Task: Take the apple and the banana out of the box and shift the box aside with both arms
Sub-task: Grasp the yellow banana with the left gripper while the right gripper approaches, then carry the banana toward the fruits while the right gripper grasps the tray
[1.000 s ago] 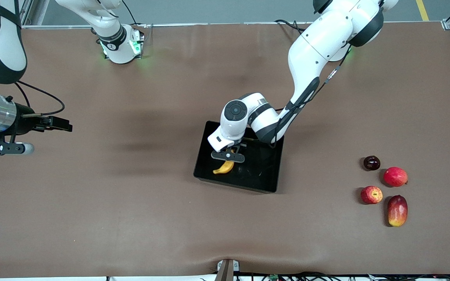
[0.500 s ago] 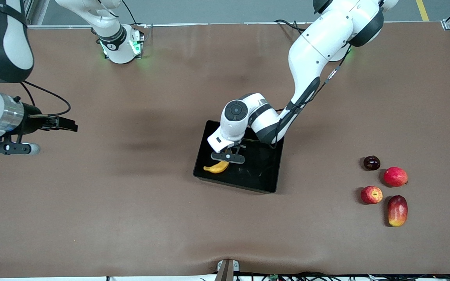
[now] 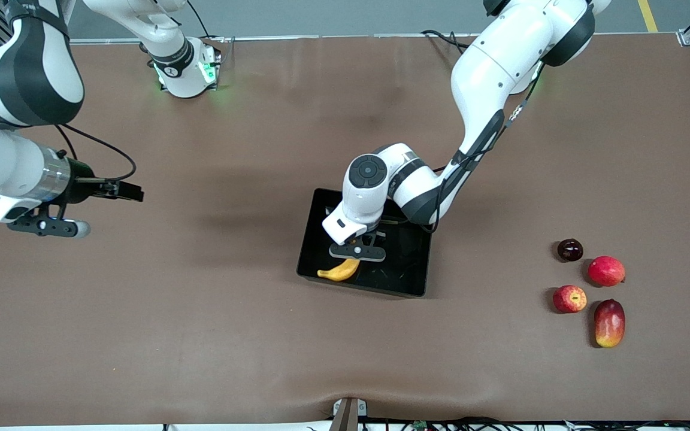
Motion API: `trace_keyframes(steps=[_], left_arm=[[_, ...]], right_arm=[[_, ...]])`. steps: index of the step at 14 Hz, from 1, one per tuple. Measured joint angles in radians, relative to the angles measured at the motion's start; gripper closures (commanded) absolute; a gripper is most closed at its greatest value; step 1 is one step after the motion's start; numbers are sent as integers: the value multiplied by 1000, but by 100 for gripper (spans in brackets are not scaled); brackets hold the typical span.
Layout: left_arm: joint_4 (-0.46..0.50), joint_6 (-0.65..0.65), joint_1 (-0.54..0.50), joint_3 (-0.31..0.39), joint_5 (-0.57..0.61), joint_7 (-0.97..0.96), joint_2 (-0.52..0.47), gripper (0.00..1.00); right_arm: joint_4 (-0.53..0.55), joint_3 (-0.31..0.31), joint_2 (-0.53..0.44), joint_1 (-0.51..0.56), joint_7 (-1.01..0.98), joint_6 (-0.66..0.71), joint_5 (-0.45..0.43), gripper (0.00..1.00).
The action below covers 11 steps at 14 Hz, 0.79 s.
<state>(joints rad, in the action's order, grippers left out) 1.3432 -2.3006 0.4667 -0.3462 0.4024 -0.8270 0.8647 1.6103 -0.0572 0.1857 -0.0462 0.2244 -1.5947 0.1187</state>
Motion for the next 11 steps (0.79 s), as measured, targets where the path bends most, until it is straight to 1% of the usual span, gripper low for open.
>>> trace_keyframes(steps=[2, 4, 7, 9, 11], left_arm=[[-10, 4, -2, 1, 0, 0, -12, 100], [-16, 9, -8, 10, 0, 0, -35, 100], [-24, 30, -20, 39, 0, 2, -87, 100], [-25, 37, -29, 61, 0, 7, -126, 100], [-26, 44, -60, 73, 0, 9, -159, 100]], right_arm=[[8, -1, 0, -28, 21, -37, 34, 0], [46, -3, 1, -73, 104, -119, 41, 0], [99, -5, 10, -168, 229, -236, 42, 0], [113, -6, 28, -223, 281, -303, 42, 0], [115, -6, 68, -278, 329, -393, 42, 0]])
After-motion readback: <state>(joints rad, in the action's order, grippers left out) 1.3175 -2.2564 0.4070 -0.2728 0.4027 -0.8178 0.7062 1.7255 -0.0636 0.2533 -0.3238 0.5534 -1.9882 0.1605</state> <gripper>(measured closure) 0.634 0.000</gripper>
